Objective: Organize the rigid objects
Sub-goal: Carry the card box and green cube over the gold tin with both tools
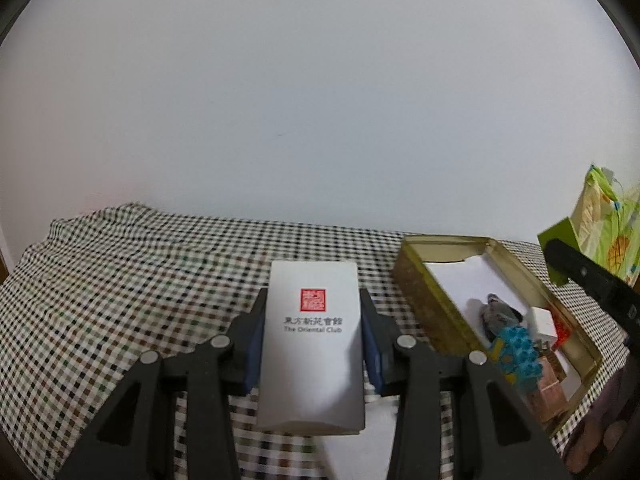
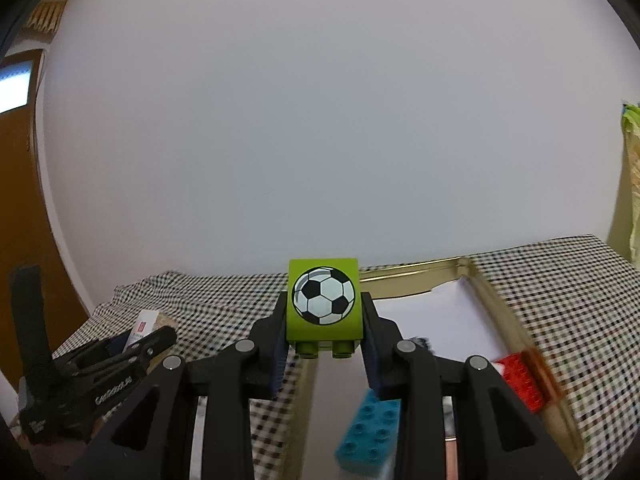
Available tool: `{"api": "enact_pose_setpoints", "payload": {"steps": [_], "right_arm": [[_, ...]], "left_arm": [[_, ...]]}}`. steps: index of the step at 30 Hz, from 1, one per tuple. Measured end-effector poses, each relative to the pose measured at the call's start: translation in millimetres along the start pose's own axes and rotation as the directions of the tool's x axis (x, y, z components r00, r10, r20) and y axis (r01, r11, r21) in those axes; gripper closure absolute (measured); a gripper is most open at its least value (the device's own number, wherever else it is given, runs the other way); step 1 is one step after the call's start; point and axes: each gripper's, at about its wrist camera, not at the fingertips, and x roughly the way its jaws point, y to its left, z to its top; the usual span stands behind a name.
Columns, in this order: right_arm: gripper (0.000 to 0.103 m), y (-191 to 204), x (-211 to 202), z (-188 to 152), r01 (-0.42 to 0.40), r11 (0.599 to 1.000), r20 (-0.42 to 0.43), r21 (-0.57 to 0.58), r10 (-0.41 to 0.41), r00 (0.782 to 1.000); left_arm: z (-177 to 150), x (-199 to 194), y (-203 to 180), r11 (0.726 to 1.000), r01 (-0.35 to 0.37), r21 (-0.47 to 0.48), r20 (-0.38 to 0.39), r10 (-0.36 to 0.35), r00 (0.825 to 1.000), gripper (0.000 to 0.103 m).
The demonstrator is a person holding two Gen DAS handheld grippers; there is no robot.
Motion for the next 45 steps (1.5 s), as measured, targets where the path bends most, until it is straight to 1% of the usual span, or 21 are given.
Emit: {"api": "enact_pose_setpoints", "payload": {"steps": [7,13,19,25,30,35,39,43,45], "right_arm": [[0.069,-34,-6,7,0.038,0.998,0.019,0.057,-0.039,0.999],[0.069,-64,-11,12,0.076,0.992,0.027,0.104,-0.079,0.997],[0.069,-87,-10,12,0.092,0.985,0.006,0.148,-0.094,0.996],[0.069,-97,-5,13,0.127,0.982,-0.02,0.138,-0.125,0.992],[0.069,-106,5,13,0.151,0.979,-0.057,0.135,-0.144,0.988],[0.069,-111,17,9,0.163,0.975,-0.107,0.151,-0.148,0.983],[0.069,-108,31,6,0.173,0.974,-0.136,0.143,-0.154,0.979],[0.069,-106,33,6,0.185,0.974,-0.155,0.132,-0.164,0.974],[0.069,-108,34,7,0.19,0.974,-0.167,0.127,-0.168,0.972]], "left_arm": [[1,-2,-32,0.998,0.049,0.03,0.006,-0.049,0.999,0.063],[3,2,-59,0.995,0.076,0.07,-0.004,-0.076,0.997,0.063],[8,12,-85,0.989,0.114,0.096,-0.019,-0.112,0.993,0.063],[11,25,-115,0.982,0.142,0.122,-0.043,-0.138,0.99,0.063],[11,35,-131,0.981,0.151,0.122,-0.078,-0.143,0.987,0.063],[9,41,-148,0.981,0.133,0.144,-0.106,-0.118,0.987,0.063],[7,50,-151,0.984,0.116,0.138,-0.153,-0.095,0.984,0.063],[3,58,-150,0.985,0.103,0.135,-0.2,-0.075,0.977,0.063],[1,58,-148,0.986,0.104,0.131,-0.208,-0.075,0.975,0.063]]}}
